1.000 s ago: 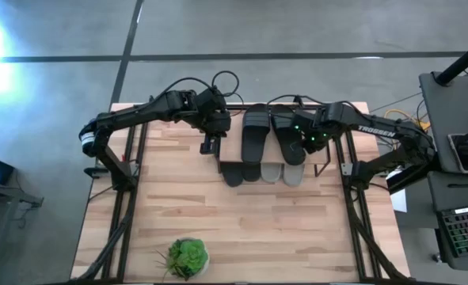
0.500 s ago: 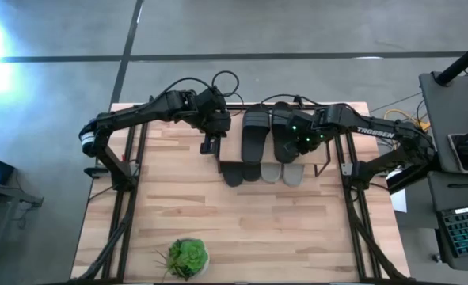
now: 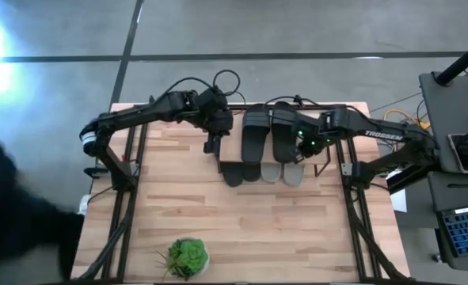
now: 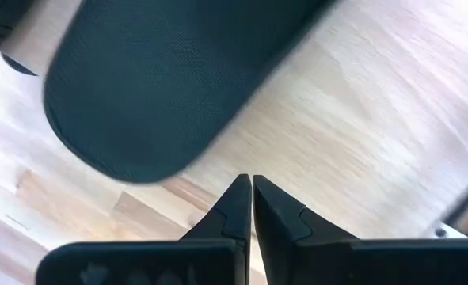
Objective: Pick and place slides into the shelf
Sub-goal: Adjust the black slippers on the shelf
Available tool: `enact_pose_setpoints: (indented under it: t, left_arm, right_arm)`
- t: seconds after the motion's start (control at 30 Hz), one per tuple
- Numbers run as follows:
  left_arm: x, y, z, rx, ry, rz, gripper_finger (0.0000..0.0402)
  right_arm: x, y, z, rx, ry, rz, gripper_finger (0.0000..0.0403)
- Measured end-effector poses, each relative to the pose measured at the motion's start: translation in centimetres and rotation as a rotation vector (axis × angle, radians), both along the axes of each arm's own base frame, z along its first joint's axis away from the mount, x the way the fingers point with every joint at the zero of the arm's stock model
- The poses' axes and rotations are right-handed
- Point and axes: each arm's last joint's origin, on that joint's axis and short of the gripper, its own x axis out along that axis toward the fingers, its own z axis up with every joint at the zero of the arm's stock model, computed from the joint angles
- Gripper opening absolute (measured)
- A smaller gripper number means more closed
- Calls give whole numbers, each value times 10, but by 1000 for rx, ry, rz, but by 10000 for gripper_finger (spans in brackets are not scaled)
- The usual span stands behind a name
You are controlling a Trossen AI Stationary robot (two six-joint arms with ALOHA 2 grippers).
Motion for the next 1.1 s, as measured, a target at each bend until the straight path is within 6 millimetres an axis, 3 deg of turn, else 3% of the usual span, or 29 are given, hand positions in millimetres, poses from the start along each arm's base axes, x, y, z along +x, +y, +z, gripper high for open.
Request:
enact_pose_setpoints:
  t: [0.1,0.27,0.6,1.1]
  left_arm:
    - [6,-1,-16,-39,31,-63,0]
    - [21,-20,-37,-6,97,-161,0]
    - [45,-34,-55,35,87,-215,0]
    - [54,-32,-51,63,-7,-209,0]
  right_arm:
    - [-9,5,5,-24,16,-11,9]
    - [-20,13,13,-61,-9,-7,9]
    - [-25,15,17,-89,-28,-16,9]
    - [-24,14,17,-105,-27,-21,9]
